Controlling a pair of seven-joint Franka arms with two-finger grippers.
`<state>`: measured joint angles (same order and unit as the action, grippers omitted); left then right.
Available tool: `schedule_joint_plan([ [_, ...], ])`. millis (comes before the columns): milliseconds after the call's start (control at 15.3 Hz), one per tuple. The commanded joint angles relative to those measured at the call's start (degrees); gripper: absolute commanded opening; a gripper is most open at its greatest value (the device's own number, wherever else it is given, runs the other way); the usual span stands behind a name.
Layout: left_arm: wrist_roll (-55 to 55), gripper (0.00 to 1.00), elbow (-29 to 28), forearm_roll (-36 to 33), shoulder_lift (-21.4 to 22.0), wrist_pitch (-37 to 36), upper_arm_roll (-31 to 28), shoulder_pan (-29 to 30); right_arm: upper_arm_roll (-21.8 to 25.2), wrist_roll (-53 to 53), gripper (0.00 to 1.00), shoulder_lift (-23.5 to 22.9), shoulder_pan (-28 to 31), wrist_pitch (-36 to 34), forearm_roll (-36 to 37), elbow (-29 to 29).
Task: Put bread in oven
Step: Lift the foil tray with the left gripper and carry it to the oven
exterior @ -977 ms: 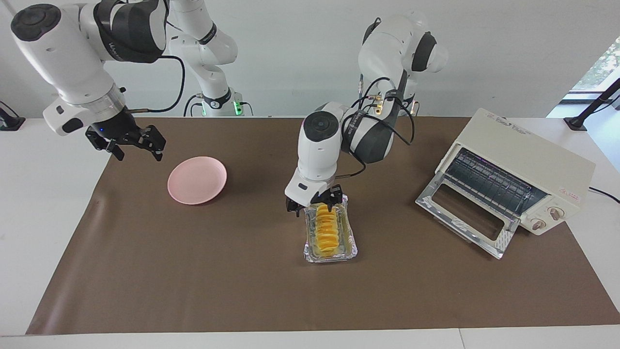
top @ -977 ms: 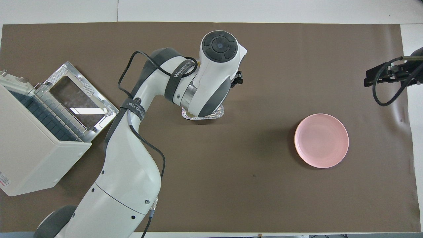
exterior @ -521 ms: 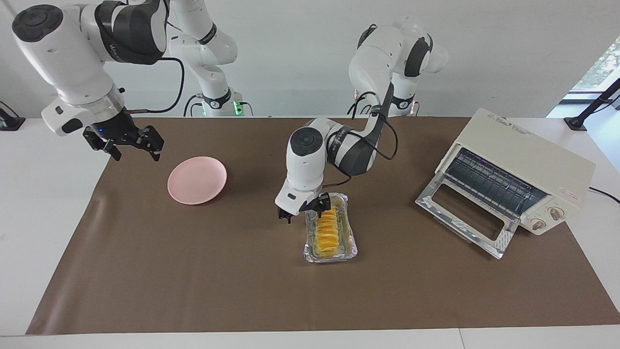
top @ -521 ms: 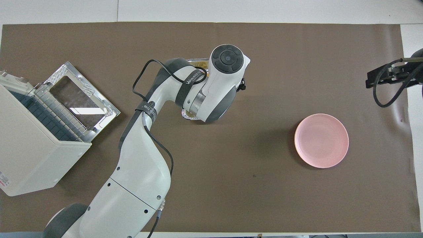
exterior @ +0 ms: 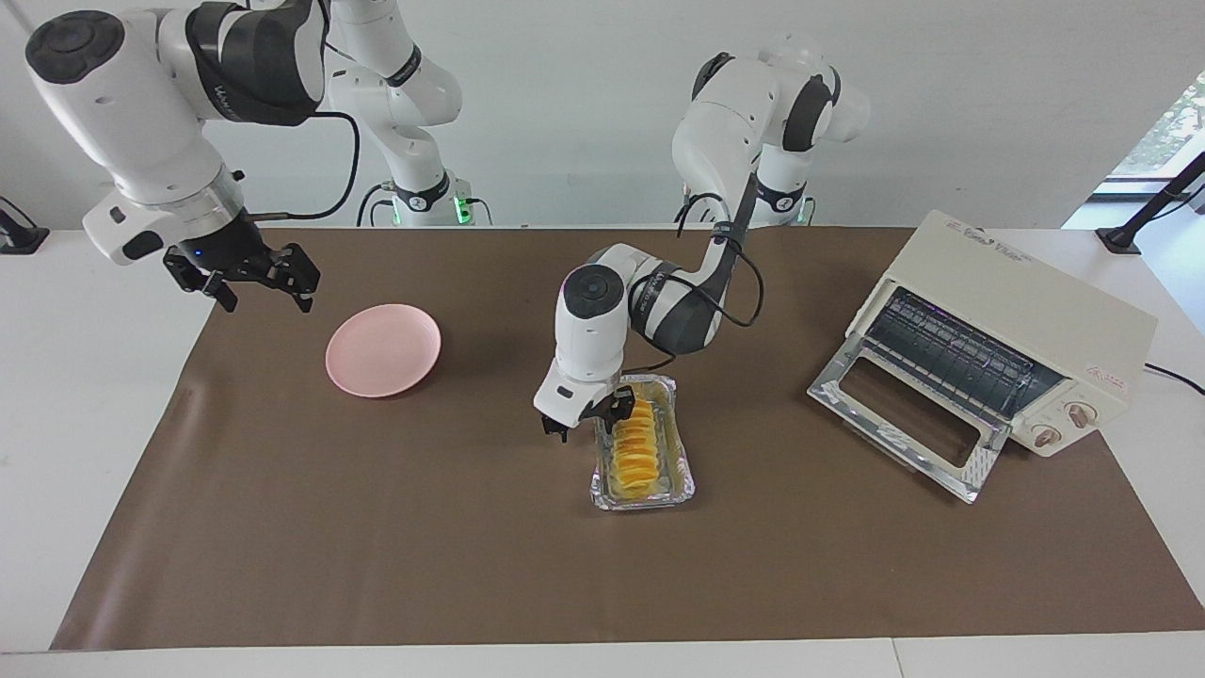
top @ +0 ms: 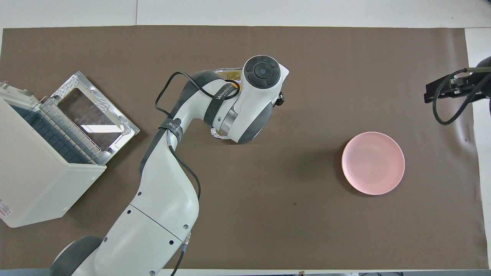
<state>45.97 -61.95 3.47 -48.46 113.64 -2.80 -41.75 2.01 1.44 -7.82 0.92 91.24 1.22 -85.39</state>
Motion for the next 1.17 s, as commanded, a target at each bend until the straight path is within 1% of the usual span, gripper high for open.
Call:
schedule_joint_plan([
  [0, 0.8, 0.61, -1.5, 1.4, 0.5, 1.3, -1.1, -0.7, -0.3, 0.9, 1.00, 0.8, 0.1, -0.4, 0.6, -0.8],
  [65, 1.1, 0.52, -1.5, 1.4, 0.6, 1.1, -1.1, -0.7, -0.3, 0.9, 1.00, 0.8, 0.1, -0.4, 0.6, -0.8],
  [130, 1.9, 0.28, -1.5, 1.4, 0.6, 0.6, -1.1, -0.7, -0.3, 0.8, 1.00, 1.1, 0.1, -0.4, 0.6, -0.8],
  [195, 2.2, 0.00, -1.5, 1.5, 0.6, -0.2, -1.1, -0.6, -0.3, 0.8, 1.00, 1.3, 0.1, -0.4, 0.6, -0.8],
  [521, 2.5, 0.00, -1.8, 1.4, 0.8, -1.1, -1.2, -0.2, -0.3, 0.9, 1.00, 3.2, 0.1, -0.4, 0.6, -0.8],
  [652, 3.6, 0.00, -1.4, 1.3, 0.8, -2.7, -1.5, 0.0, -0.3, 0.9, 1.00, 3.3, 0.1, -0.4, 0.6, -0.8],
  [782, 8.1, 0.00, -1.1, 1.4, 1.4, -5.0, -5.6, -0.5, -0.3, 0.9, 1.00, 3.3, 0.1, -0.4, 0.6, -0.8],
  [847, 9.0, 0.00, -1.0, 1.5, 1.8, -6.2, -7.1, -0.6, -0.3, 0.9, 1.00, 3.3, 0.1, -0.4, 0.6, -0.8],
  [977, 9.5, 0.00, -0.6, 1.4, 3.9, -7.6, -8.3, -0.2, -0.3, 0.9, 1.00, 3.3, 0.1, -0.4, 0.6, -0.8],
  [1108, 10.7, 0.00, -0.5, 1.6, 4.6, -8.9, -11.5, 0.0, -0.3, 0.9, 1.00, 3.3, 0.1, -0.4, 0.6, -0.8],
])
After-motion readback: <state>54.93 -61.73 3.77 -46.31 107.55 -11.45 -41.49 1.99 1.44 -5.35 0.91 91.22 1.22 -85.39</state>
